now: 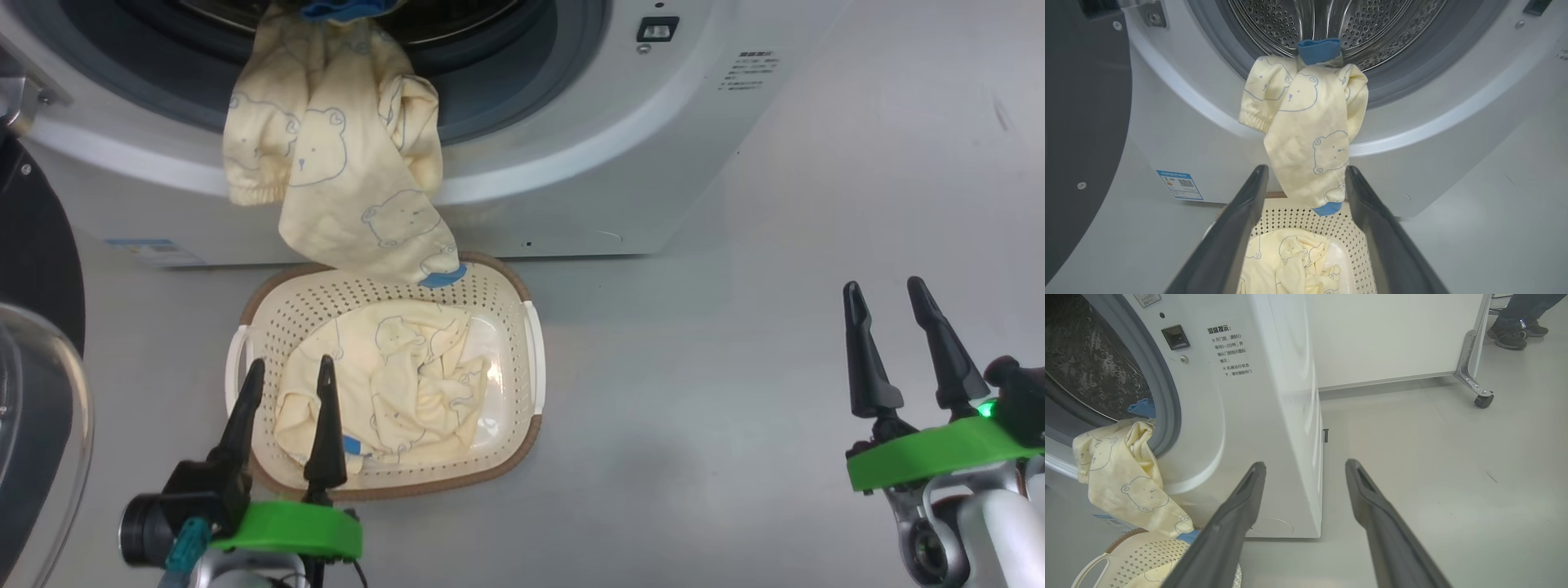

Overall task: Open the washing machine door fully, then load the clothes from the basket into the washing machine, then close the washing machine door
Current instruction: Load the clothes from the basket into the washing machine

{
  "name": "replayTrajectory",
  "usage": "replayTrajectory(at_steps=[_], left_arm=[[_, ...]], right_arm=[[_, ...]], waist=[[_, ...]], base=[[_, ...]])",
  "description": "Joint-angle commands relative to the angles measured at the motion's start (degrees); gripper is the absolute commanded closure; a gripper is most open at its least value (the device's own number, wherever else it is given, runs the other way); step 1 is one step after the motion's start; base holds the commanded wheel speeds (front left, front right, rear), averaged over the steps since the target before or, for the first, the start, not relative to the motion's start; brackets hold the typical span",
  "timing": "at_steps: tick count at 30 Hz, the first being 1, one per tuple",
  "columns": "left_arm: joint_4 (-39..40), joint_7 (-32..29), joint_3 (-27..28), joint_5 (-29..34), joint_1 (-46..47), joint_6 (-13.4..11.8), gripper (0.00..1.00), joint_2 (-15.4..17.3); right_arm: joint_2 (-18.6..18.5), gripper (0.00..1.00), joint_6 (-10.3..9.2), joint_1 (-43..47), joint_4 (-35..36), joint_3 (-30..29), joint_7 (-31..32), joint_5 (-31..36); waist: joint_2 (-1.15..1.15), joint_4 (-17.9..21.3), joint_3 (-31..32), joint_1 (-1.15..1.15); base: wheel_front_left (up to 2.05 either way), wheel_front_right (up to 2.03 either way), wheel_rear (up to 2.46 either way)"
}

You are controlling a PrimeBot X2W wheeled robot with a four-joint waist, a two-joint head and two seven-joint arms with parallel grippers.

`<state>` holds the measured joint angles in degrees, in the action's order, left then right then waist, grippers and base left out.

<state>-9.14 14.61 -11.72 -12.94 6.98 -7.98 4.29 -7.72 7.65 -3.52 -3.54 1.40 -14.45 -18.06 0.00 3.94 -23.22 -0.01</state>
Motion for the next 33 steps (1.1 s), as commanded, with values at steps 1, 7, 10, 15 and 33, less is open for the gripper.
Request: replayTrajectory(at_steps=[1,7,10,15,33], left_arm=[[2.5,0.4,3.2,0.9,-1.3,0.6,0.0,0.0],[4.2,0.4,6.4,2.1,-3.3,2.0,0.0,-0.8],[4.3,0.4,7.0,2.4,-3.1,2.3,0.0,-1.0],[2.6,0.4,7.7,1.3,-0.4,3.7,0.0,-1.3],[-17.7,0.4,9.3,-0.8,19.7,7.2,0.0,-1.0]], right_arm=[[-0.5,0.0,-0.16,0.8,2.1,0.8,-0.5,0.6],[-0.2,0.0,-0.16,1.2,2.4,0.3,-0.5,0.6],[-0.1,0.0,-0.16,1.1,2.5,0.3,-0.5,0.5],[0.2,0.0,-0.16,0.2,2.7,0.4,-0.5,0.5],[1.0,0.0,-0.16,-3.8,2.5,2.2,-0.5,-0.4]], waist=[[0.0,0.6,-0.1,0.01],[0.0,1.2,-1.1,0.01],[0.0,1.4,-1.5,0.01],[0.0,1.7,-3.0,0.01],[0.0,6.2,-10.0,0.01]], base=[[0.0,0.0,0.0],[0.0,0.0,0.0],[0.0,0.0,0.0],[0.0,0.0,0.0],[0.0,0.0,0.0]])
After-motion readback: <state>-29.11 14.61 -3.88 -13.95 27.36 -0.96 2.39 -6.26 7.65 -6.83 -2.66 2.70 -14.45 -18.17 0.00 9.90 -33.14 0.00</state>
